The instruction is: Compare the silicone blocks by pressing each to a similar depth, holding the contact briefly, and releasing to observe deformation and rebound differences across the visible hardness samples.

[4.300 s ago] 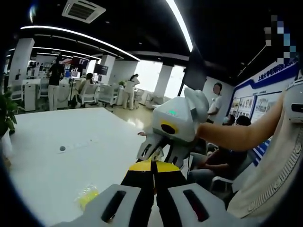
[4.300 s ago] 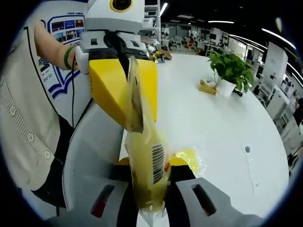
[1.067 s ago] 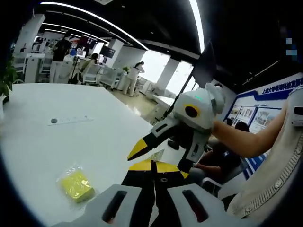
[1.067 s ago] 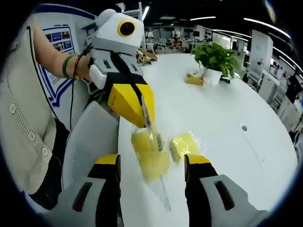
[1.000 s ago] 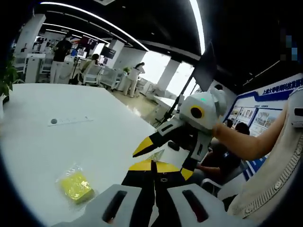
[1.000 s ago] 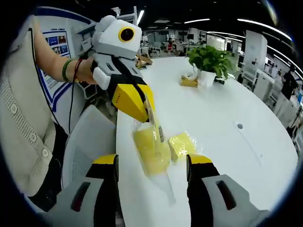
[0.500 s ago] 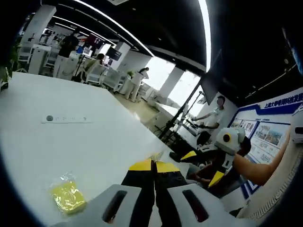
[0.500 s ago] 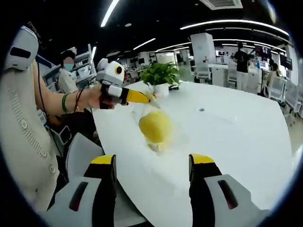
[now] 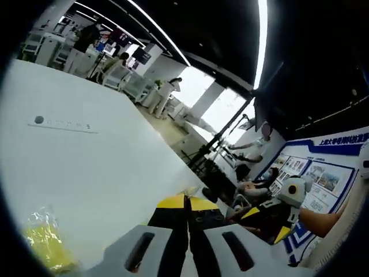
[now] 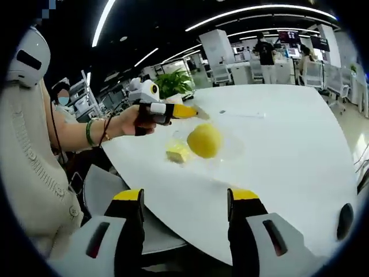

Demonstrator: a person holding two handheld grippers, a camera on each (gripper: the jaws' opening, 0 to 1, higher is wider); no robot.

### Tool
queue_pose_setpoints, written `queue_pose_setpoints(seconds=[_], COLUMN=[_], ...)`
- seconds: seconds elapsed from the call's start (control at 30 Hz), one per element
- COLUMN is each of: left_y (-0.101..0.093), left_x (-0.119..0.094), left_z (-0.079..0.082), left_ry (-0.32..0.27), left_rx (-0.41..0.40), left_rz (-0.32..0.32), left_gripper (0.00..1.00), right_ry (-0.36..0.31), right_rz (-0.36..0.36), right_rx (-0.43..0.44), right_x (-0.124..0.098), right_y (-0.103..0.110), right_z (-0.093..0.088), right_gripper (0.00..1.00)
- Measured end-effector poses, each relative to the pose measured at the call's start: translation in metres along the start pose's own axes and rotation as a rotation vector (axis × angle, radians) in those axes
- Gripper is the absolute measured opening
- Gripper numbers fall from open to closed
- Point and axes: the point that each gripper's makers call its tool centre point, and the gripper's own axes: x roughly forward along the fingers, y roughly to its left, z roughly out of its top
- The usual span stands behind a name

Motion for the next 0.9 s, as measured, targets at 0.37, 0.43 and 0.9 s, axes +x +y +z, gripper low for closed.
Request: queue_pose_setpoints(seconds=[0.37, 0.43, 0.9], left_y=[0.055, 0.071, 0.153], left_x=[0.027, 0.027, 0.022], left_z=[-0.011, -0.01, -0.03], left_ry=[-0.065, -0.088, -0.184], left_rx=[-0.186, -0.251, -0.373], left_rz=[0.064, 0.089, 0.335], left_gripper=[0.0, 0.0, 0.0], right_ry=[0.035, 0.03, 0.033], right_rz=[-0.011, -0.006, 0.011], right_rx=[0.039, 0.045, 0.074], right_x=[0.003, 0.006, 0.013], right_y=[-0.029, -0.032, -0.048], right_z=[-0.007, -0.007, -0.008], right_gripper=[0.51, 0.51, 0.48])
